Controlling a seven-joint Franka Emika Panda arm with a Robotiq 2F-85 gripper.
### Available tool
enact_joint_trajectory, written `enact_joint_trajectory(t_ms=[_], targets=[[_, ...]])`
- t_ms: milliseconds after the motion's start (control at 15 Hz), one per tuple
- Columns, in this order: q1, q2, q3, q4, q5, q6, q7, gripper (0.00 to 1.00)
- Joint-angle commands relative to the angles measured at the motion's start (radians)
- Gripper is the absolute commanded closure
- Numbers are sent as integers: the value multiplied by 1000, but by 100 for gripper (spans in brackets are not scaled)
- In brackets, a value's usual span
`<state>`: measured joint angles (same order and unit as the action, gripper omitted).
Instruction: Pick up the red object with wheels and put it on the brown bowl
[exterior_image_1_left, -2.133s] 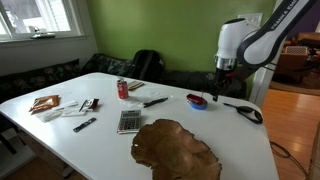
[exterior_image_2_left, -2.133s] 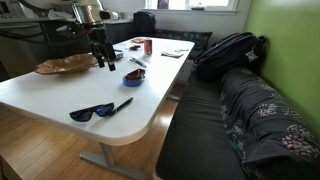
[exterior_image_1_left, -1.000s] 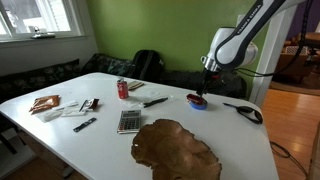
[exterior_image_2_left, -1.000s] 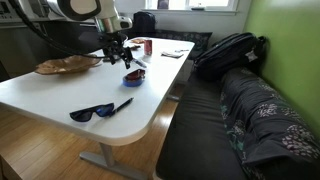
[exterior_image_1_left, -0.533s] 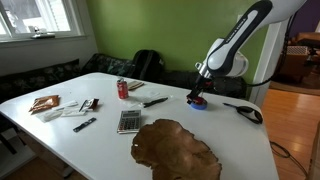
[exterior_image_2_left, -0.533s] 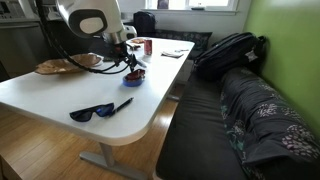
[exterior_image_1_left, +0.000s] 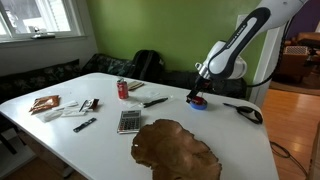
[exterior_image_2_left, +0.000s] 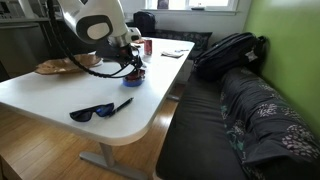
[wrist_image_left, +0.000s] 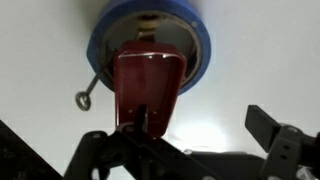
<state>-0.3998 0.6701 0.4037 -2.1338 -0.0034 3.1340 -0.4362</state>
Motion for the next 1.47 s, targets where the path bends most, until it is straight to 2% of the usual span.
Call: enact_joint_trajectory(t_ms=[0,67,267,600,733,1000,1200,1267,1400], targets=[[-1,44,-22,30,-45,10,38,13],[-7,51,-18,34,-49,14,34,25],[-25,66,-1,45,-64,31,26,51],[-38,76,12,53,-90,52,20,89],[-44,81,17,53,-104,61,22,100],[-49,82,25,48,-134,106,31,99],[-61,53,63,16,-182,147,38,99],[-43,31,55,3,-192,137,52,99],[-44,7,84,-11,-191,100,91,99]])
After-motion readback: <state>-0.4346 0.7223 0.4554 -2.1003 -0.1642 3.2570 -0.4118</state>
